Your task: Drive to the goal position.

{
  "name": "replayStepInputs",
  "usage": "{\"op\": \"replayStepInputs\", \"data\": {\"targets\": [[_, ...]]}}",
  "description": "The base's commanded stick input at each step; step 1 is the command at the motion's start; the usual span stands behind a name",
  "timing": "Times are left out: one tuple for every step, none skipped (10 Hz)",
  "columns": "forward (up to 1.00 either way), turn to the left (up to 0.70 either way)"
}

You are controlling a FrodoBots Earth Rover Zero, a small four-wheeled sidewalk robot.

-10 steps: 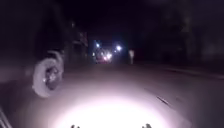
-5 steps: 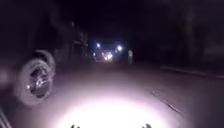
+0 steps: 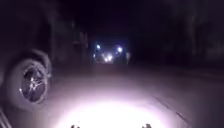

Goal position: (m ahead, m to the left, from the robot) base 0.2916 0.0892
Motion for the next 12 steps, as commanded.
{"op": "replayStepInputs", "data": {"targets": [[0.70,0.00],[0.70,0.00],[0.70,0.00],[0.70,0.00],[0.70,0.00],[0.70,0.00],[0.70,0.00],[0.70,0.00],[0.70,0.00],[0.70,0.00],[0.70,0.00],[0.70,0.00]]}}
